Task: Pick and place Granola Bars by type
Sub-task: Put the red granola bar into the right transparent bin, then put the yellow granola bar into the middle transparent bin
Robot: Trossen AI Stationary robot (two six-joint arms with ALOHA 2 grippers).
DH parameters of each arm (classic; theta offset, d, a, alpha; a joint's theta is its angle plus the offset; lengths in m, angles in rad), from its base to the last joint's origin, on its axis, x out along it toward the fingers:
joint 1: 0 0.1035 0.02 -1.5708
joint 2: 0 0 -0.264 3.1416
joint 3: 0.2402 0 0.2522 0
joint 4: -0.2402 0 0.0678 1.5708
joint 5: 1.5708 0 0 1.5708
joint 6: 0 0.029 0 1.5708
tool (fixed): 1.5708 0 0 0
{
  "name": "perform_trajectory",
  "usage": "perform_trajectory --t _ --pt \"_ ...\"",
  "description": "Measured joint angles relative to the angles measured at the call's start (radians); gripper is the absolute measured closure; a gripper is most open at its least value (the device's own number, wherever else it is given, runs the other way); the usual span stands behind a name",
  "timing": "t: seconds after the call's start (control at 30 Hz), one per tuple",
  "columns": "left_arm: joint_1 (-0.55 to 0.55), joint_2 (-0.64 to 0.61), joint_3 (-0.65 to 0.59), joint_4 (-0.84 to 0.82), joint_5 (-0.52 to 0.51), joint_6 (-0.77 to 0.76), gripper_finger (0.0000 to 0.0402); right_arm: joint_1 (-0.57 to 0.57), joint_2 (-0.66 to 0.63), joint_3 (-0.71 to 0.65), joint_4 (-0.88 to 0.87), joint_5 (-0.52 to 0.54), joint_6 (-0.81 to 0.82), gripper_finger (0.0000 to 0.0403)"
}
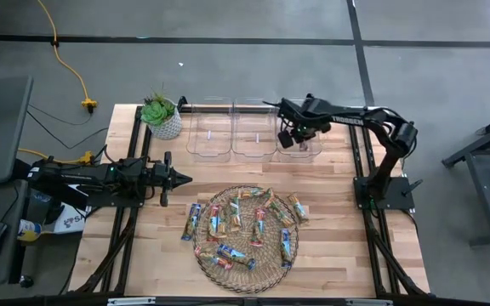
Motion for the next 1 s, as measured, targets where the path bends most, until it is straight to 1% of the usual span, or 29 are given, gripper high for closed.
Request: perform_trajectory --t 0.17,0.37,0.63,0.8,1.0 --pt "0.000 0.000 0.000 0.000 0.000 0.000 0.0400 -0.024 -0.001 -0.036 0.006 0.000 -0.004 0.0346" --pt "0.000 0.000 0.000 0.000 0.000 0.000 0.0400 -0.048 -0.002 -0.044 0.000 -0.016 -0.009 0.0325" --pt "0.000 0.000 0.000 0.000 0.000 0.000 0.0400 -0.049 -0.020 -0.044 0.012 -0.020 -0.070 0.0291" --pt "0.000 0.000 0.000 0.000 0.000 0.000 0.0400 -0.050 -0.119 -0.044 0.053 0.021 -0.087 0.0284" --pt "0.000 0.000 0.000 0.000 0.000 0.000 0.0400 -0.046 -0.317 -0.044 0.143 0.008 -0.115 0.0285"
